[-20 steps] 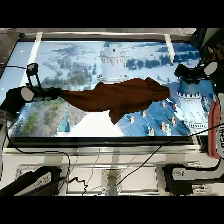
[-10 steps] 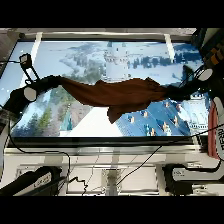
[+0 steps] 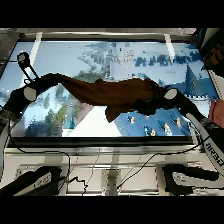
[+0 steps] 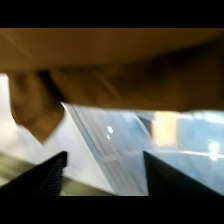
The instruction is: Fold the clothes and pants, and hang the long-sleeved shirts on hangers.
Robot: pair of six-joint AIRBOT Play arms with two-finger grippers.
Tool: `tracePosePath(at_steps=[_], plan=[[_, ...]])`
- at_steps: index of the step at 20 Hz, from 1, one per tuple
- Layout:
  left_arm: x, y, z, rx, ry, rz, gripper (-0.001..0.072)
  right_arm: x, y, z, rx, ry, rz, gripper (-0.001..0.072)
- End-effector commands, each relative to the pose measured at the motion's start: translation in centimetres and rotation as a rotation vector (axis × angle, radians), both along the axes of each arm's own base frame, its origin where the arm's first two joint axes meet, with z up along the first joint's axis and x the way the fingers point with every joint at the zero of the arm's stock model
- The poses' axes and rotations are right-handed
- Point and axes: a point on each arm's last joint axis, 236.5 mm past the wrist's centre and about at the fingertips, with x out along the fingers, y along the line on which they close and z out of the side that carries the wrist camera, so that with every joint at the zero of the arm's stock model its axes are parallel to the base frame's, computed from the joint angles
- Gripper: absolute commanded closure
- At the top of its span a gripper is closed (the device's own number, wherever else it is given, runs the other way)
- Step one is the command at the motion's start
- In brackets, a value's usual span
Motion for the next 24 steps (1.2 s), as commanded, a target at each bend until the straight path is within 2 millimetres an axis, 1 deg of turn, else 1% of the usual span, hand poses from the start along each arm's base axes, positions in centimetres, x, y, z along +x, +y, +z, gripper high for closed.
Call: tracePosePath(at_steps=[1,2,3,4,5,6,7,9,10,12,14,15,16,18,19,21,22,24], plan=[[0.0,0.0,-0.1,0.0,0.003,-0.001,0.0688,1.4,1.8,-1.4,0.013,0.008,-0.15,0.0158],[0.0,0.0,-0.1,0.0,0.003,-0.001,0.0688,1.0,1.5,-1.9,0.011,0.044,-0.162,0.0166],[0.0,0.0,-0.1,0.0,0.003,-0.001,0.0688,0.2,1.2,-2.3,0.008,0.084,-0.148,0.0173],[0.0,0.0,-0.1,0.0,0.003,-0.001,0.0688,-0.6,0.9,-2.5,0.001,0.116,-0.128,0.0262],[0.0,0.0,-0.1,0.0,0.003,-0.001,0.0687,-1.0,0.7,-2.6,-0.011,0.126,-0.116,0.0284],[0.0,0.0,-0.1,0.0,0.003,-0.001,0.0688,-0.8,0.4,-2.8,-0.02,0.124,-0.131,0.0284],[0.0,0.0,-0.1,0.0,0.002,-0.001,0.0688,0.2,0.0,-2.9,-0.028,0.1,-0.177,0.0285],[0.0,0.0,-0.1,0.0,0.003,-0.001,0.0688,1.8,-0.5,-3.5,-0.029,0.081,-0.262,0.0349],[0.0,0.0,-0.1,0.0,0.002,-0.001,0.0688,1.8,-0.6,-4.2,-0.031,0.105,-0.285,0.035],[0.0,0.0,-0.1,0.0,0.002,-0.001,0.0688,1.4,-0.6,-5.9,-0.034,0.162,-0.316,0.0385],[0.0,0.0,-0.1,0.0,0.002,0.0,0.0687,1.7,-0.7,-6.5,-0.033,0.163,-0.331,0.0385],[0.0,0.0,-0.1,0.0,0.002,0.0,0.0688,2.1,-0.8,-6.3,-0.033,0.148,-0.338,0.041],[0.0,0.0,-0.1,0.0,0.001,0.0,0.0688,2.8,-0.8,-6.0,-0.034,0.125,-0.34,0.0478],[0.0,0.0,-0.1,0.0,0.001,0.0,0.0688,4.9,-0.8,-4.6,-0.025,0.057,-0.351,0.0559],[0.0,0.0,-0.1,0.0,0.001,0.0,0.0687,5.9,-0.7,-3.7,-0.022,0.024,-0.341,0.0697],[-0.1,0.0,0.2,-0.001,-0.004,-0.001,0.0688,7.7,-0.8,-1.5,-0.048,-0.045,-0.288,0.0697],[-0.2,0.0,1.1,-0.001,-0.021,0.0,0.0689,8.4,-1.1,0.0,-0.087,-0.089,-0.217,0.0697],[-0.6,0.5,4.7,0.0,-0.109,0.013,0.069,9.2,-2.4,3.5,-0.195,-0.187,-0.02,0.0697]])
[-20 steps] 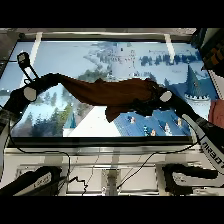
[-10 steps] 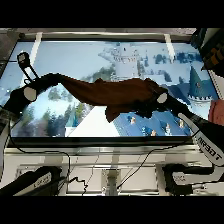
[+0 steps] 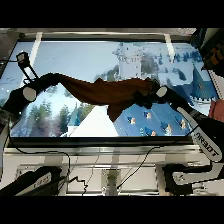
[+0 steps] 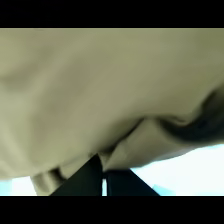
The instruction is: Fold the clothes and pants, and hang the long-sleeved shirts on hangers.
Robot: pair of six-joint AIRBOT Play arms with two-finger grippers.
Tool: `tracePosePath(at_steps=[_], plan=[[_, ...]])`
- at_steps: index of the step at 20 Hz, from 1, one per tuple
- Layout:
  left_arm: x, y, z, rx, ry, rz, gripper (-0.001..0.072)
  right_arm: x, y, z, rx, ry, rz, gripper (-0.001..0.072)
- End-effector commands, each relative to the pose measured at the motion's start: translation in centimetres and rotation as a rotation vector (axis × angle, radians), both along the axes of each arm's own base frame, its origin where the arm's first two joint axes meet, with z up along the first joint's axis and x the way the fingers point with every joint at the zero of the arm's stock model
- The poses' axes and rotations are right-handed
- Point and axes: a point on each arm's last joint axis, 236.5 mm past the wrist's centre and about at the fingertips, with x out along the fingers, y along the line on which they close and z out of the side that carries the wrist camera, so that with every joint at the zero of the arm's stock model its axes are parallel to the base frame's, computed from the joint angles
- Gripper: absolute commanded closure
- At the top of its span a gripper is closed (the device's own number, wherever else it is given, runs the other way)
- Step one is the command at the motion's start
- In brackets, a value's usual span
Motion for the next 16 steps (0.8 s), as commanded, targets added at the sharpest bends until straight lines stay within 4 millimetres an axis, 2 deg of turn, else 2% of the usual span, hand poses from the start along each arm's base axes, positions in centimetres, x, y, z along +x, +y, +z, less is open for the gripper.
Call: tracePosePath(at_steps=[1,2,4,7,9,11,14,16], plan=[[-0.6,1.0,5.3,0.002,-0.135,0.028,0.069,1.4,-2.6,5.7,-0.199,-0.116,0.255,0.0698],[-1.1,1.8,7.9,0.004,-0.204,0.049,0.0689,1.8,-3.8,8.1,-0.239,-0.154,0.274,0.0698],[-2.3,3.2,12.6,0.009,-0.331,0.086,0.069,2.8,-6.0,14.3,-0.282,-0.282,0.258,0.0698],[-4.9,5.4,19.3,0.021,-0.523,0.15,0.0689,2.2,-9.2,24.8,-0.335,-0.515,0.198,0.0698],[-6.9,5.9,22.8,0.024,-0.623,0.171,0.0689,-0.1,-10.9,31.8,-0.382,-0.673,0.163,0.0697],[-8.8,5.6,24.8,0.021,-0.668,0.166,0.069,-3.2,-11.5,37.3,-0.413,-0.802,0.133,0.0698],[-12.3,4.3,26.9,0.009,-0.687,0.127,0.0689,-8.9,-11.3,43.5,-0.437,-0.956,0.118,0.0698],[-15.7,3.1,28.5,0.008,-0.711,0.093,0.0689,-13.3,-11.1,46.8,-0.45,-1.041,0.111,0.0698]])
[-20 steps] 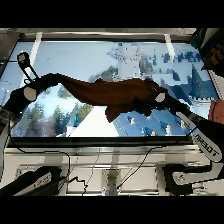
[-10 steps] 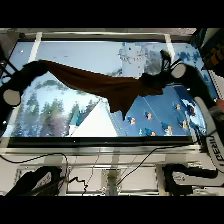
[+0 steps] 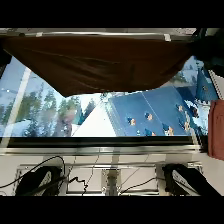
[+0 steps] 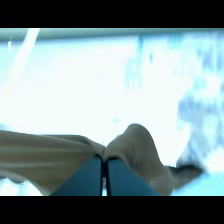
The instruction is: Fold the clothes and pants, and hang the long-sleeved shirts on hangers.
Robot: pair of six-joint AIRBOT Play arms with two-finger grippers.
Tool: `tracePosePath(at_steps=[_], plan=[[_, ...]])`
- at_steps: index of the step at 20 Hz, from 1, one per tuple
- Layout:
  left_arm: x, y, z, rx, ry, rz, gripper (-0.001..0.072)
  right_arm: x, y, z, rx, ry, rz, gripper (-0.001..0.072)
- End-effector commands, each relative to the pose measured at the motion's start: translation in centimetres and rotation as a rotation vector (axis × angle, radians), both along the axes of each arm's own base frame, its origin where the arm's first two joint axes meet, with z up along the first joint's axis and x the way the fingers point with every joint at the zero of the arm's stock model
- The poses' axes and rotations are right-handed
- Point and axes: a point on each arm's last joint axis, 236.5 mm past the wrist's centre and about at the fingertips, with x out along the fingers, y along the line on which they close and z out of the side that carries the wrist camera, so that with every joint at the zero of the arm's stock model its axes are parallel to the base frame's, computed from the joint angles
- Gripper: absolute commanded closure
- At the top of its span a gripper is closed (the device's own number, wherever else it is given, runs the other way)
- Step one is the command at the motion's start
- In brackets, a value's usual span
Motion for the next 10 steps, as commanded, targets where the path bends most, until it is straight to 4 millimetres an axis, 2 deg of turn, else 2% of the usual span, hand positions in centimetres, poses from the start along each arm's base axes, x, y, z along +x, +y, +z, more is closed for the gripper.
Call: tracePosePath(at_steps=[1,3,4,5,6,7,8,10], plan=[[-6.0,-1.5,3.0,0.016,-0.052,-0.043,0.0689,-8.2,0.0,6.3,-0.029,-0.173,0.007,0.0698],[-10.6,-2.1,5.3,0.029,-0.127,-0.054,0.069,-11.9,0.3,8.3,-0.009,-0.241,0.007,0.0698],[-12.7,-2.2,6.4,0.034,-0.174,-0.054,0.0689,-13.0,0.3,8.9,-0.001,-0.263,0.004,0.0698],[-14.5,-2.3,7.4,0.038,-0.218,-0.051,0.069,-13.6,0.2,9.2,0.004,-0.275,-0.002,0.0698],[-15.5,-2.3,7.9,0.043,-0.241,-0.048,0.069,-13.6,0.1,9.2,0.002,-0.275,-0.004,0.0698],[-15.6,-2.3,7.9,0.043,-0.239,-0.049,0.069,-12.7,-0.1,8.7,-0.003,-0.256,-0.01,0.0698],[-14.7,-2.3,7.2,0.043,-0.211,-0.053,0.069,-11.5,-0.1,8.0,-0.004,-0.227,-0.012,0.0698],[-10.7,-2.4,4.4,0.036,-0.087,-0.065,0.069,-7.5,-0.2,5.5,-0.003,-0.133,-0.012,0.0697]])
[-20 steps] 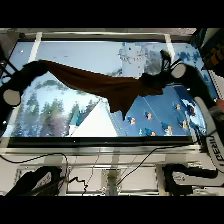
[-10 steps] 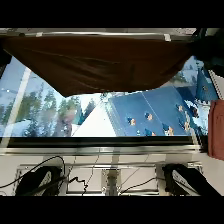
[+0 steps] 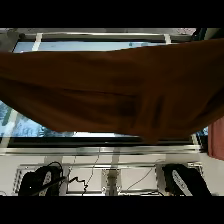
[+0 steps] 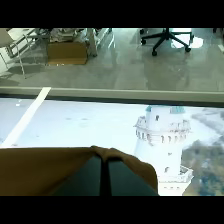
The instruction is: Fold the clothes and pants, and hang the long-sleeved shirts on hangers.
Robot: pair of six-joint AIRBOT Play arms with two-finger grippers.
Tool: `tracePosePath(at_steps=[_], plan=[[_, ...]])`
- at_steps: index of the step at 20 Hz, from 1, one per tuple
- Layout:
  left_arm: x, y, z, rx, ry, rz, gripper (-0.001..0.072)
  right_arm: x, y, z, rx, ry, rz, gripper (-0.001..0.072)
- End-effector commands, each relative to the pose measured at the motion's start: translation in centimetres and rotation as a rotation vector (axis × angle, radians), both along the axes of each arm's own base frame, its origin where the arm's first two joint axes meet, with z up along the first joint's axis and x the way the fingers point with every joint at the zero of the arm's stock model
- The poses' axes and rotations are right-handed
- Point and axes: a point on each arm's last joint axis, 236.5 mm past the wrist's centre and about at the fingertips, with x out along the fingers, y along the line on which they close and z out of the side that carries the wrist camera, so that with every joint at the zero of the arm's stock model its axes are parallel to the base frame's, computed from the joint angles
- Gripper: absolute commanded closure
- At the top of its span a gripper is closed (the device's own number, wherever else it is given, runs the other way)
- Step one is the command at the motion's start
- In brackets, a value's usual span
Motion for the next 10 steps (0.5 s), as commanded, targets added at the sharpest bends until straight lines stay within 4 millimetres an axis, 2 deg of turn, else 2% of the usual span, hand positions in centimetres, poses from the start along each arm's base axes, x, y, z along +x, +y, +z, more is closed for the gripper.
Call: tracePosePath(at_steps=[1,3,5,8,10], plan=[[4.3,-0.2,-4.0,0.0,0.159,-0.017,0.0689,5.2,-0.3,-3.7,0.001,0.131,-0.008,0.0698],[10.2,-0.1,-9.7,-0.008,0.351,-0.026,0.069,10.6,-0.3,-8.7,0.005,0.279,-0.006,0.0697],[16.1,0.1,-17.1,-0.02,0.554,-0.032,0.0689,15.8,-0.2,-15.2,0.012,0.445,0.001,0.0697],[22.5,-0.8,-29.9,-0.03,0.828,-0.052,0.0688,22.3,0.2,-26.3,0.048,0.669,0.009,0.0697],[25.5,-2.2,-36.0,-0.062,0.895,-0.063,0.0688,25.9,0.5,-31.8,0.096,0.723,-0.001,0.0696]])
